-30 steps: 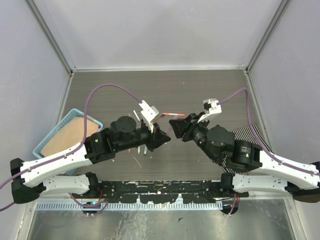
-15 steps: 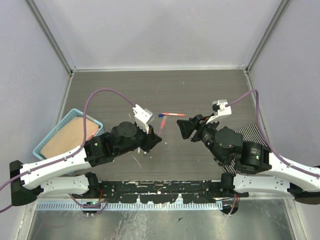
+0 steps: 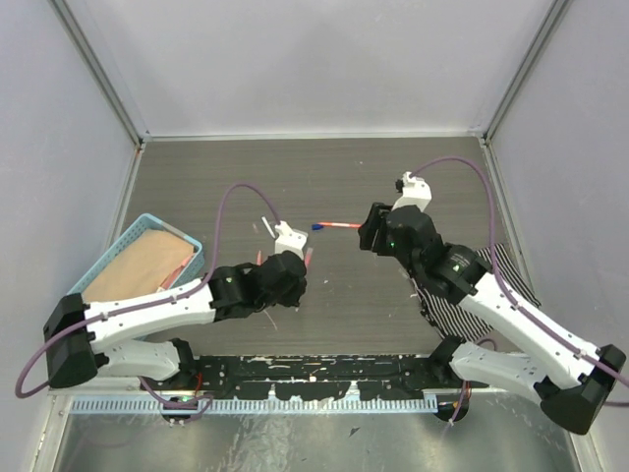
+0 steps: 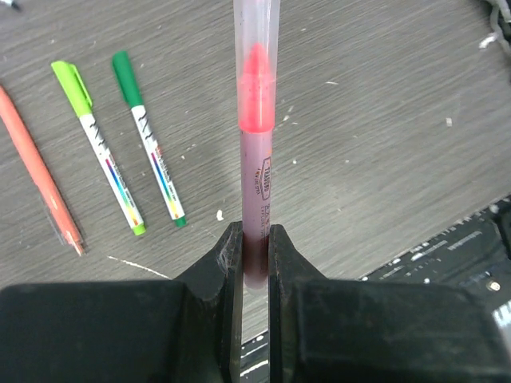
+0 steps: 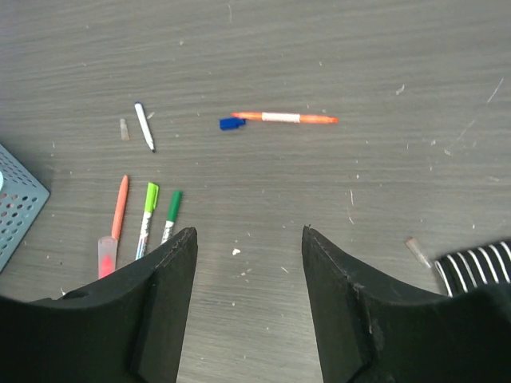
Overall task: Insert the pens into the pen caps
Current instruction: Place the pen at the center of the board.
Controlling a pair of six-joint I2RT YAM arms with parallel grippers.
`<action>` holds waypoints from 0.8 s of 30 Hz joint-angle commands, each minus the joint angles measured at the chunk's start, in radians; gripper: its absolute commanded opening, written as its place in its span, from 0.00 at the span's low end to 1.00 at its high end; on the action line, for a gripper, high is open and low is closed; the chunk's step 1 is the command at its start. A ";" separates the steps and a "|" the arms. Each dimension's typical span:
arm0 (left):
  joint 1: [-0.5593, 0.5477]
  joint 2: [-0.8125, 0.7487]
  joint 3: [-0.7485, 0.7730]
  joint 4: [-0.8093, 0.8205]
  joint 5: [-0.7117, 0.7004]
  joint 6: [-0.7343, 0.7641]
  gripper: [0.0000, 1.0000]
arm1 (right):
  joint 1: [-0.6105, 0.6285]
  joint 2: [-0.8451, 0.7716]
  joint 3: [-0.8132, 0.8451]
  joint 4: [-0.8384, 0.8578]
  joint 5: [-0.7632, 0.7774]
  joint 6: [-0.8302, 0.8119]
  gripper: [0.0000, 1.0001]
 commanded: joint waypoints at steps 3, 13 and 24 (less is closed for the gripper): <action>0.003 0.165 0.056 -0.123 -0.109 -0.157 0.00 | -0.083 -0.111 -0.071 0.037 -0.205 0.031 0.60; 0.013 0.385 0.165 -0.198 -0.128 -0.234 0.00 | -0.083 -0.133 -0.097 0.026 -0.199 0.033 0.60; 0.076 0.464 0.195 -0.154 -0.070 -0.211 0.00 | -0.083 -0.121 -0.110 0.026 -0.198 0.022 0.60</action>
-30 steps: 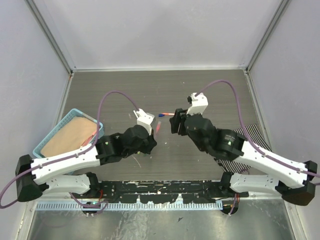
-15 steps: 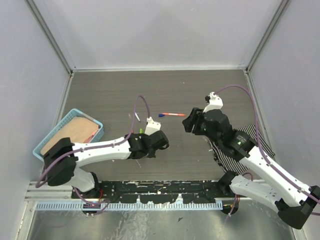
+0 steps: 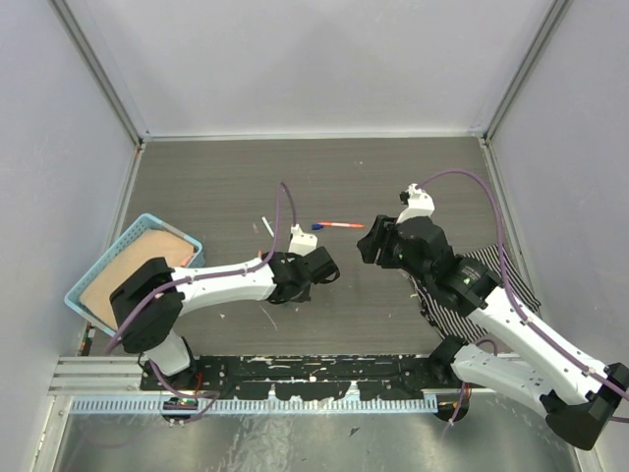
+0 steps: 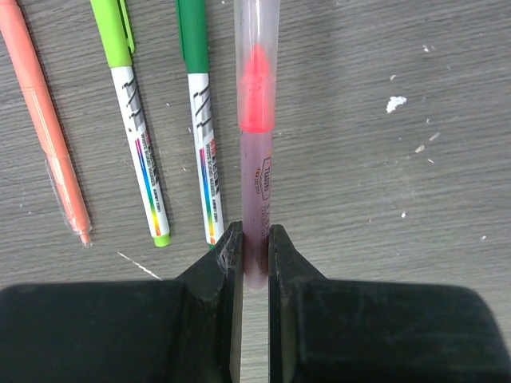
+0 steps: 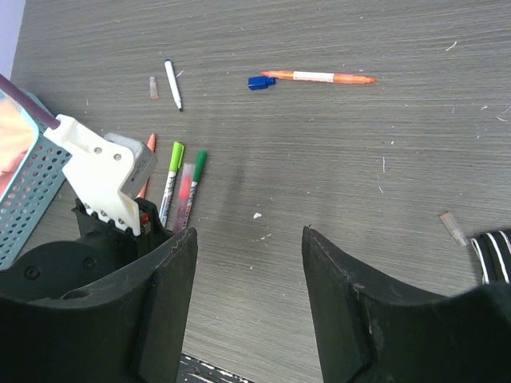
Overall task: Insert the pens into the pen caps
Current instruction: Place the pen at the center of the board.
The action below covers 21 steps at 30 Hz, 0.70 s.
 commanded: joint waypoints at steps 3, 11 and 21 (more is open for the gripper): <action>0.021 0.046 0.038 0.035 0.035 0.008 0.02 | -0.002 0.003 0.005 0.028 -0.002 -0.012 0.60; 0.025 0.080 0.039 0.062 0.061 0.003 0.05 | -0.002 0.019 0.002 0.029 0.002 -0.019 0.60; 0.035 0.109 0.045 0.077 0.074 0.011 0.09 | -0.002 0.029 0.000 0.030 -0.003 -0.025 0.60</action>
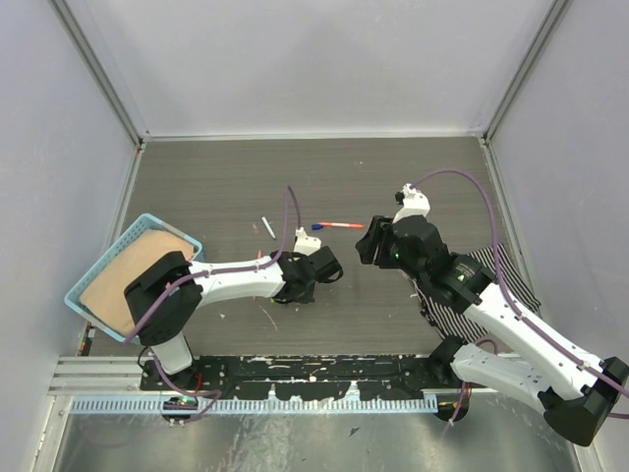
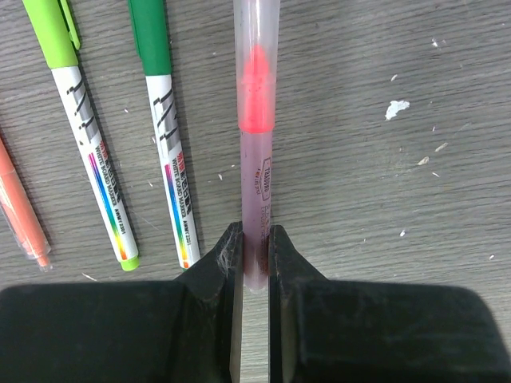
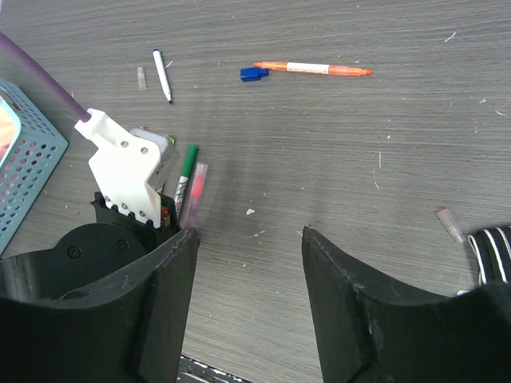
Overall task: Insert the pens into the pen caps
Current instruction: Place the pen at the center of the board.
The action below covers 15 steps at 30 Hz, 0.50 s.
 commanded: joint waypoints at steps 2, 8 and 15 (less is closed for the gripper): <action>0.008 0.017 0.029 0.031 0.006 0.007 0.11 | -0.002 -0.005 0.001 0.030 -0.003 -0.019 0.60; 0.015 0.031 0.024 0.044 0.017 0.008 0.14 | -0.003 -0.008 -0.003 0.030 -0.007 -0.018 0.60; 0.015 0.042 0.025 0.047 0.025 0.006 0.24 | -0.002 -0.016 -0.003 0.024 -0.004 -0.022 0.60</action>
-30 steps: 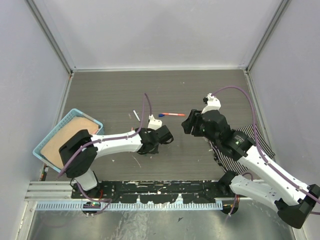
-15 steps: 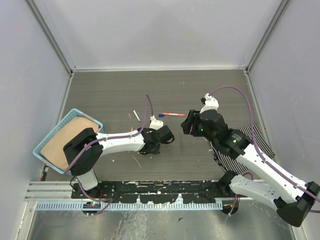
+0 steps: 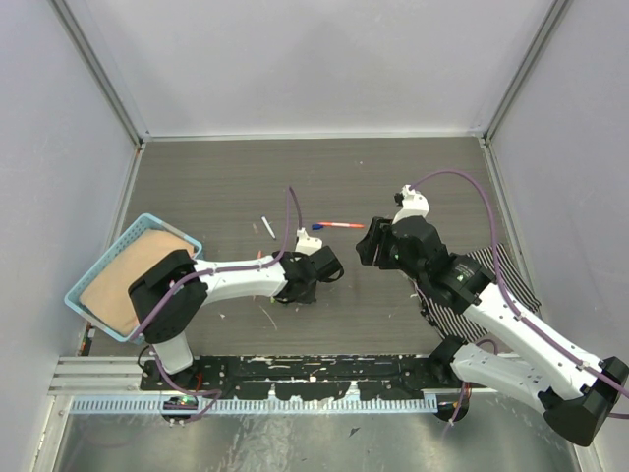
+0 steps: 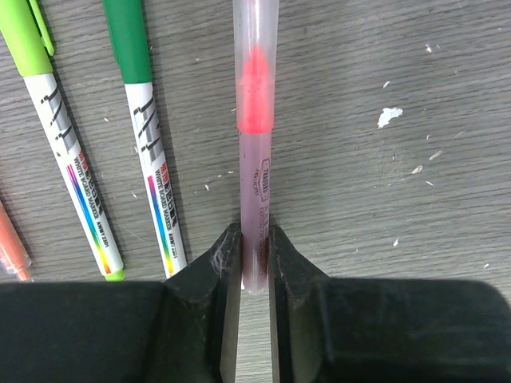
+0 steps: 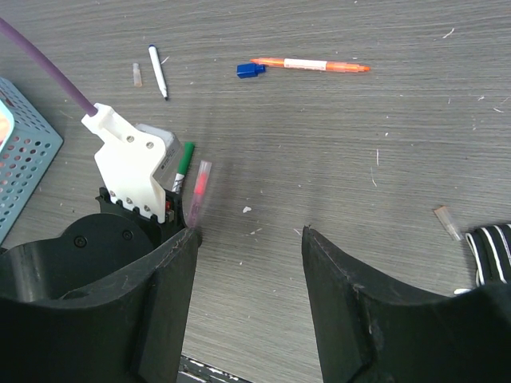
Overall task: Insert the pens into the pen caps
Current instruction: Place the pen at the center of the board, then pick up the pen from the center of the board.
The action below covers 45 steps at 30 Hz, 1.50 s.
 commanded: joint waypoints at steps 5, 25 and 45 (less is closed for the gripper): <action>0.004 0.009 0.020 0.017 0.000 0.001 0.30 | -0.001 -0.018 0.006 0.023 -0.005 -0.015 0.60; 0.003 -0.180 0.104 -0.088 -0.070 0.067 0.43 | -0.001 -0.046 0.023 0.015 -0.013 -0.042 0.62; 0.145 -0.450 0.036 -0.001 -0.041 0.326 0.50 | -0.002 -0.093 -0.035 0.059 0.161 -0.032 0.68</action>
